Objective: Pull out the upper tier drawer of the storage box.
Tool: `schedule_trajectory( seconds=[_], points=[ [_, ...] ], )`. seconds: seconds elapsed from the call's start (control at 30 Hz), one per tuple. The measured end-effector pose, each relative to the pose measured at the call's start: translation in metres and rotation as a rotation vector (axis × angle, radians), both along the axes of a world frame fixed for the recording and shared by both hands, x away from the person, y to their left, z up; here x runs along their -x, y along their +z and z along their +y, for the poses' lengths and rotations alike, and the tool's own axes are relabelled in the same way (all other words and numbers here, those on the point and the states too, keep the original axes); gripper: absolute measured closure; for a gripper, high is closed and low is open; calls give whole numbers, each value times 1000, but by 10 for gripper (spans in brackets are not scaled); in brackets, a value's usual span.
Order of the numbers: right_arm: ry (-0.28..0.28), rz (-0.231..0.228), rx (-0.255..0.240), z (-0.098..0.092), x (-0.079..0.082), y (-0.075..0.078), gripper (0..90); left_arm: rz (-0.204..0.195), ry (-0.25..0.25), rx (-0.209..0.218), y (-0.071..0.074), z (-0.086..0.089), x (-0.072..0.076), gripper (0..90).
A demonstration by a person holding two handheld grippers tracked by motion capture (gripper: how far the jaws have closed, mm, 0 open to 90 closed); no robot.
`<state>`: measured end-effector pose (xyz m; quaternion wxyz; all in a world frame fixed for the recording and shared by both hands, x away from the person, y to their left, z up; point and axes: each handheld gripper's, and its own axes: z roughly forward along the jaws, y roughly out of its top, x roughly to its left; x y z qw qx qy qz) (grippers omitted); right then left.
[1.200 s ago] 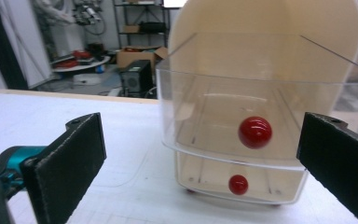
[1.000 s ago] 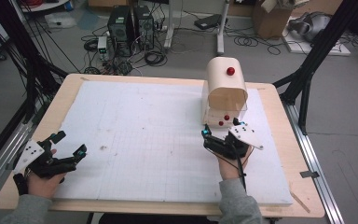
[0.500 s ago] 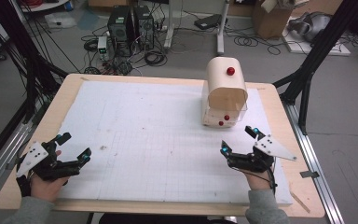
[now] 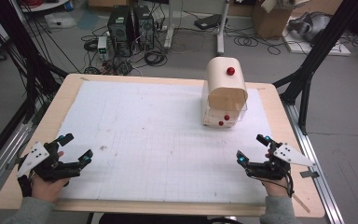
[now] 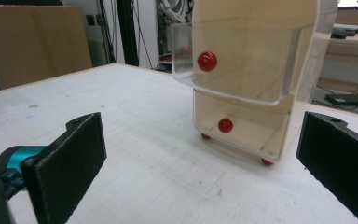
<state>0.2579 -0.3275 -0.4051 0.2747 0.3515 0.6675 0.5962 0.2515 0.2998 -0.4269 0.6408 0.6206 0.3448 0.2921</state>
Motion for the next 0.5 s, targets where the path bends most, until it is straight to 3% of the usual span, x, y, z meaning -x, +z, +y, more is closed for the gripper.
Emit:
schedule_trajectory(
  seconds=[0.5],
  points=[
    [-7, -1, -15, -4, 1, -2, 0, 1, -11, -35, -2, -3, 0, 17]
  ],
)
